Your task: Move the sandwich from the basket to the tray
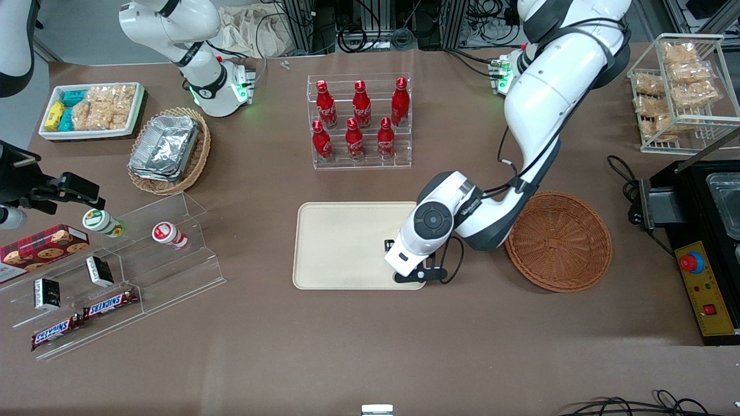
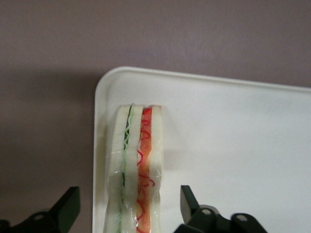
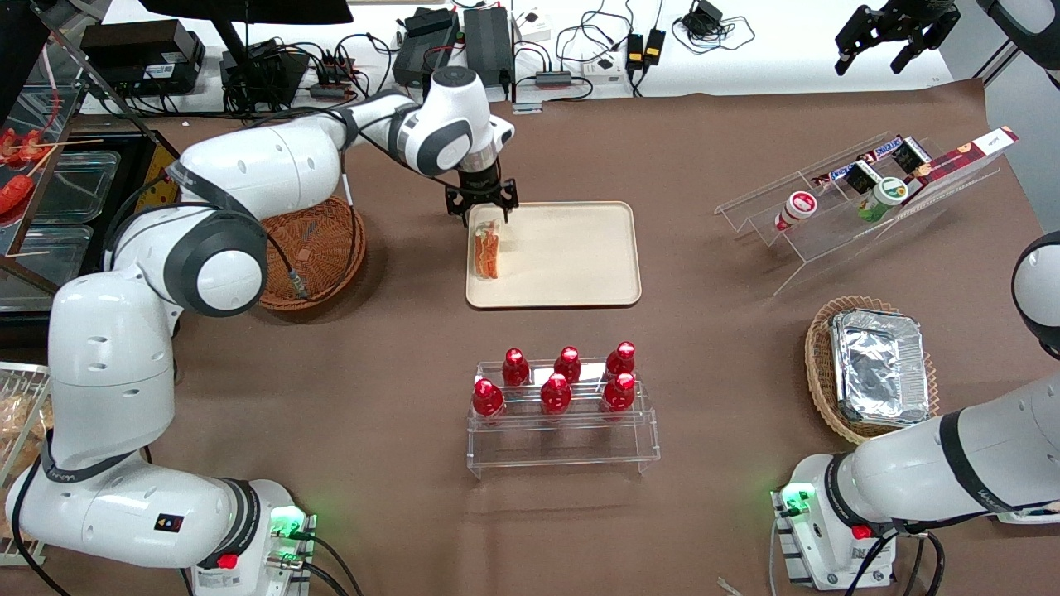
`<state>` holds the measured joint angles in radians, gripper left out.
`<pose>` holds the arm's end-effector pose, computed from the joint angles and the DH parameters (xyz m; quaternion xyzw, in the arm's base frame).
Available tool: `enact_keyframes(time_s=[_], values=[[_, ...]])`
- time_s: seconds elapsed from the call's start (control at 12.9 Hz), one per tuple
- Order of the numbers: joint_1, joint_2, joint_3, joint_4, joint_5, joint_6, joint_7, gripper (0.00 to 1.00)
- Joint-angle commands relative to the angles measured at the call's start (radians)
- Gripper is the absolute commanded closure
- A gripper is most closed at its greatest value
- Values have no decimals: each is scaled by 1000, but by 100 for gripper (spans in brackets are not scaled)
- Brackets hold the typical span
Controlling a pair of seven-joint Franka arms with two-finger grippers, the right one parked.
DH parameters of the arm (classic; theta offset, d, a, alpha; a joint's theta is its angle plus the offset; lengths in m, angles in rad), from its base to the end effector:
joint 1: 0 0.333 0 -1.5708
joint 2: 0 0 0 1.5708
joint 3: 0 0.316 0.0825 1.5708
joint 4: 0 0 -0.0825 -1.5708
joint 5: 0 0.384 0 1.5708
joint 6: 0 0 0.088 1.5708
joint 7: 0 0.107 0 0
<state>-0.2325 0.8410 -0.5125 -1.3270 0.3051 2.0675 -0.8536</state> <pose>0.6088 -0.4183 0.2702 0.9971 0.0547 -0.0367 0.0392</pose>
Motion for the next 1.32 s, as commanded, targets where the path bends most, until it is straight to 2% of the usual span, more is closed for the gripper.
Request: enact_keyframes(time_s=[0.0,0.16,0.39,0.54,0.78,0.93,1.01,1.24], values=[[33,-153,6,-17,9,-116,-38,0],[132,-258,0,-32,-17,-177,-26,0],[212,-385,0,-49,-52,-312,-7,0],[278,-445,-1,-55,-121,-319,31,0],[392,-537,0,-136,-156,-348,170,0],[490,-592,3,-182,-204,-360,325,0],[492,-611,20,-182,-221,-387,382,0],[447,-678,176,-217,-228,-475,575,0]])
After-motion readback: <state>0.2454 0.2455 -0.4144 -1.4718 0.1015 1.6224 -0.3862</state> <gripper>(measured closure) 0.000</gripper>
